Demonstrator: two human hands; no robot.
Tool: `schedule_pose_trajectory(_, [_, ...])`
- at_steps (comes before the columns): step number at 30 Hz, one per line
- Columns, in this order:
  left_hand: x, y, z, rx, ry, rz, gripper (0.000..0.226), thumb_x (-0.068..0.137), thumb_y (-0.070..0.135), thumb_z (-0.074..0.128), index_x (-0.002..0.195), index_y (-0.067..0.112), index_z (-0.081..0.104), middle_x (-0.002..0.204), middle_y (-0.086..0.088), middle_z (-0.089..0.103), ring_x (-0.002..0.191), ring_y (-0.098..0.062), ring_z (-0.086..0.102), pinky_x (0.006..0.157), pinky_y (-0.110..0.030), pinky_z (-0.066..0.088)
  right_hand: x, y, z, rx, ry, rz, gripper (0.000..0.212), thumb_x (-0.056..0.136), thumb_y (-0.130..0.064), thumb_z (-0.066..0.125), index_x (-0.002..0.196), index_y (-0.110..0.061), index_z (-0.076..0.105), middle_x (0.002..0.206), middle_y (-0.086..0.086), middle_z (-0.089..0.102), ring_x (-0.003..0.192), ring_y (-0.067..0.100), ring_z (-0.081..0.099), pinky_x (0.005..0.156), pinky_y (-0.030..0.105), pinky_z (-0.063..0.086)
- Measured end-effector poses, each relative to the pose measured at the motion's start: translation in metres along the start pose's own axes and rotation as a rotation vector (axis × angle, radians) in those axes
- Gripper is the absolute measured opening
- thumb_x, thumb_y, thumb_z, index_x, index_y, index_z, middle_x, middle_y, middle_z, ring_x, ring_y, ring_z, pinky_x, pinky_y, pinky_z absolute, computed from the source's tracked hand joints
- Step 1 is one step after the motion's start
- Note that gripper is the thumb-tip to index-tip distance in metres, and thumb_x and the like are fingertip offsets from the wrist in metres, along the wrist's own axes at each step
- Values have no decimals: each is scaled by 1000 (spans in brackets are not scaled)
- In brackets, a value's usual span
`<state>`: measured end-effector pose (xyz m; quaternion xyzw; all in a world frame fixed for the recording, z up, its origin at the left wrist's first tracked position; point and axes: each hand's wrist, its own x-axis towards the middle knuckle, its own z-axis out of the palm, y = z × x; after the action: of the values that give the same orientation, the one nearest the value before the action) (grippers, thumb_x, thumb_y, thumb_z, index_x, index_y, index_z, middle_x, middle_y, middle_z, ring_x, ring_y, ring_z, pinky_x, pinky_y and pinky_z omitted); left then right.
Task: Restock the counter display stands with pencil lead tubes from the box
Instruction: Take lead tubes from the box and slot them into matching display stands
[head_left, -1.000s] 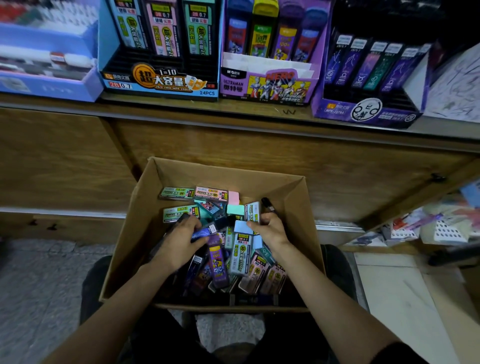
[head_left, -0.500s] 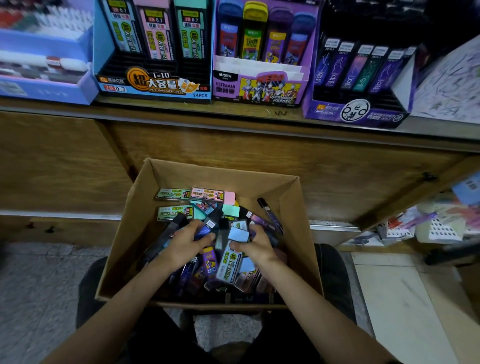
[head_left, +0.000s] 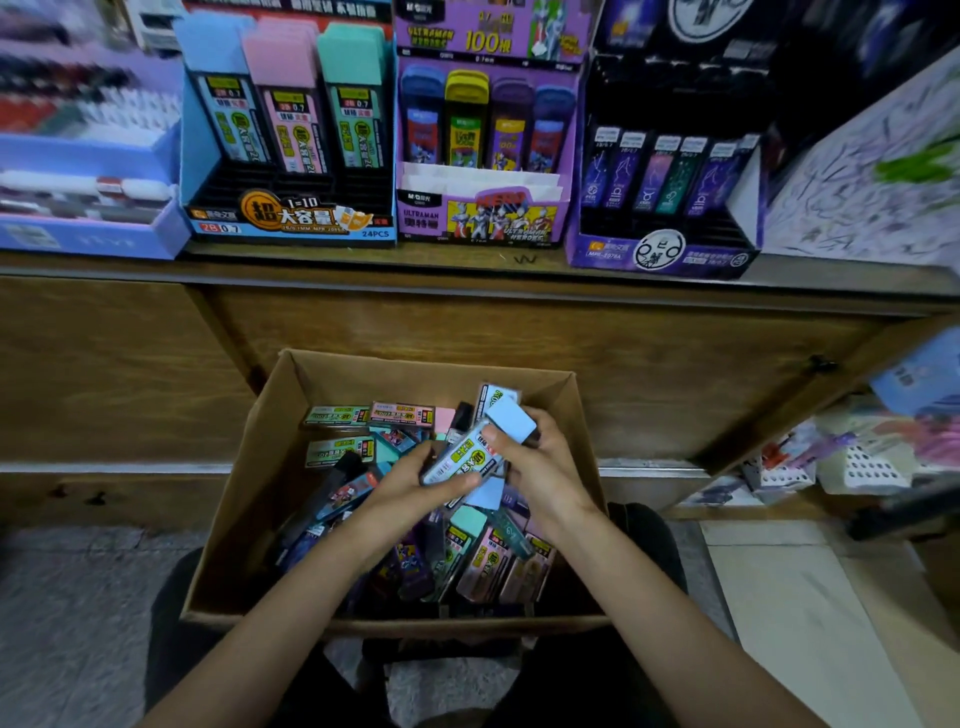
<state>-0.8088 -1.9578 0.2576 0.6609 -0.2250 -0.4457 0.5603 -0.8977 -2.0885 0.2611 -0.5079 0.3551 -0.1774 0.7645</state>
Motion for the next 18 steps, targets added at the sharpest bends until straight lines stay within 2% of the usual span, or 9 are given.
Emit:
schedule_pose_trajectory(2, [0, 12, 4, -18, -7, 28, 25, 82, 18, 69, 104, 13, 59, 84, 1, 66, 69, -3, 63, 57, -16, 47, -5, -13, -1, 10, -24, -43, 36, 80, -9, 72, 109, -20, 54, 108, 10, 67, 96, 26, 66, 81, 39, 55])
schedule_pose_trajectory(5, [-3, 31, 6, -50, -20, 74, 35, 76, 26, 71, 107, 13, 60, 93, -3, 71, 80, -11, 67, 65, -19, 52, -13, -32, -8, 1, -130, -116, 53, 76, 1, 72, 117, -26, 52, 107, 7, 67, 99, 24, 66, 80, 37, 54])
schedule_pose_trajectory(8, [-7, 48, 3, -115, -21, 123, 38, 72, 30, 70, 105, 13, 62, 95, -4, 72, 79, -13, 67, 63, -22, 53, -21, -52, -13, -85, -256, -154, 75, 72, 14, 68, 124, -37, 47, 114, 4, 64, 108, 23, 61, 89, 44, 53])
schedule_pose_trajectory(10, [-9, 58, -1, -178, 6, 137, 38, 72, 28, 69, 106, 14, 63, 99, -4, 72, 82, -14, 68, 66, -25, 54, -27, -67, -14, -142, -287, -167, 80, 73, 16, 66, 132, -33, 42, 120, 5, 61, 109, 23, 60, 89, 43, 53])
schedule_pose_trajectory(12, [-11, 69, -5, -212, 28, 156, 43, 71, 29, 69, 110, 13, 62, 107, -9, 71, 94, -22, 68, 79, -36, 54, -32, -85, -14, -201, -293, -167, 74, 76, 11, 66, 136, -23, 39, 120, 7, 60, 108, 22, 60, 82, 33, 55])
schedule_pose_trajectory(14, [-15, 80, -11, -241, 45, 185, 46, 71, 30, 69, 113, 12, 61, 109, -12, 70, 94, -25, 69, 80, -39, 54, -37, -101, -12, -243, -284, -169, 57, 82, 4, 64, 131, -15, 43, 109, 8, 63, 102, 18, 62, 73, 23, 53])
schedule_pose_trajectory(16, [-19, 91, -19, -275, 86, 218, 48, 71, 29, 69, 114, 10, 58, 109, -13, 70, 93, -25, 69, 80, -39, 56, -40, -115, -8, -262, -284, -188, 42, 85, 0, 62, 125, -6, 48, 101, 9, 66, 90, 15, 66, 68, 21, 53])
schedule_pose_trajectory(18, [-21, 101, -29, -301, 143, 256, 47, 73, 27, 68, 114, 9, 57, 110, -11, 70, 95, -25, 69, 81, -40, 54, -41, -128, -2, -313, -282, -239, 29, 88, -3, 58, 116, -4, 54, 101, 10, 67, 87, 16, 66, 70, 23, 54])
